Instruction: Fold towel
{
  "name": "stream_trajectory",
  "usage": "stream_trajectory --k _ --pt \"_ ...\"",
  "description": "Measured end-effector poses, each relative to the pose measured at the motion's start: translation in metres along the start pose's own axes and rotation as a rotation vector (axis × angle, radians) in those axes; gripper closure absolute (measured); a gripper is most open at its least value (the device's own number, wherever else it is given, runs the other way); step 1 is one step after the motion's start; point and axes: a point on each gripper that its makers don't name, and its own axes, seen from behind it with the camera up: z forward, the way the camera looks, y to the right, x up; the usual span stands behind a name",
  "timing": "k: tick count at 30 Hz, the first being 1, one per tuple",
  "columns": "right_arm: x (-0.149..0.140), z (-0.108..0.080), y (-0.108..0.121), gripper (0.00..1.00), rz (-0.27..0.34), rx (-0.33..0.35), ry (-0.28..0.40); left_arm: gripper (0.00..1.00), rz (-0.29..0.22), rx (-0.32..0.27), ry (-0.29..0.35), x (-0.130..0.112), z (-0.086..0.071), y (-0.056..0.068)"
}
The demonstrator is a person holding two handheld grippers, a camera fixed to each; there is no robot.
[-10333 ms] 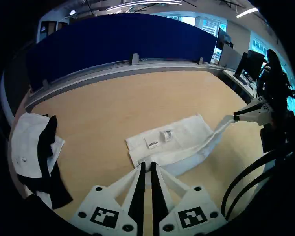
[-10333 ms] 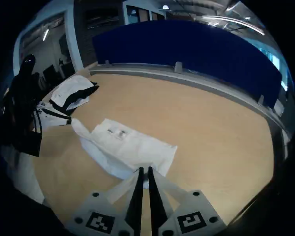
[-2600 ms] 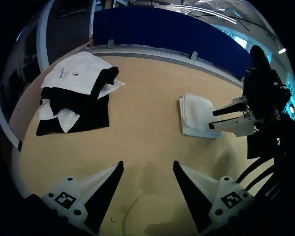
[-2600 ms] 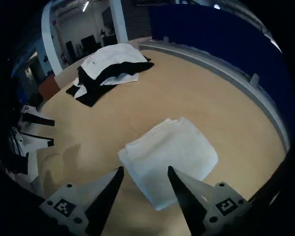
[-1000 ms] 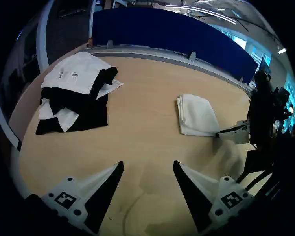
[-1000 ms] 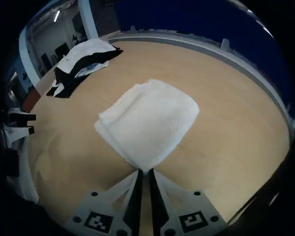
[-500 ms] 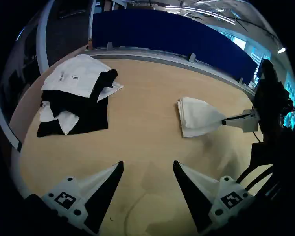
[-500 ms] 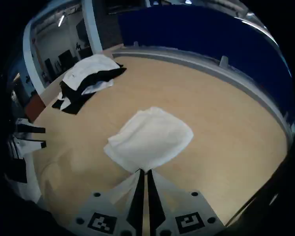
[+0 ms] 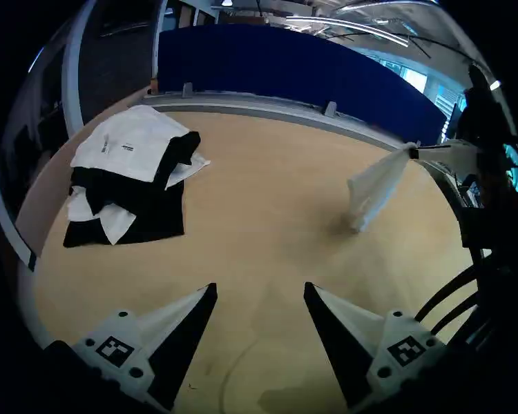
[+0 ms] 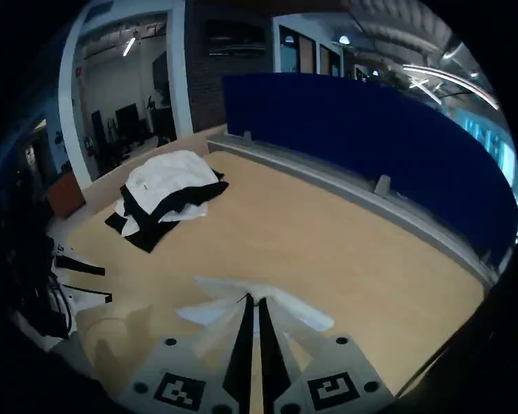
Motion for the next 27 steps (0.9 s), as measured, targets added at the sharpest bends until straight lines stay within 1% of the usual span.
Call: stream_trajectory --k 11,17,23,27 --pt "0.005 -0.031 0.015 0.95 0.002 -0.035 0.013 0.07 0.008 -0.017 0.014 0.006 -0.002 0.011" --pt "0.005 -0.045 0.026 0.95 0.034 -0.036 0.023 0.07 0.007 -0.024 0.016 0.006 -0.004 0.014" --pt "0.000 -0.060 0.046 0.95 0.066 -0.048 0.022 0.07 0.020 -0.027 0.016 0.005 -0.005 0.015" --pt "-0.008 -0.074 0.066 0.95 0.077 -0.065 0.013 0.07 0.026 -0.028 0.012 0.003 -0.004 0.017"
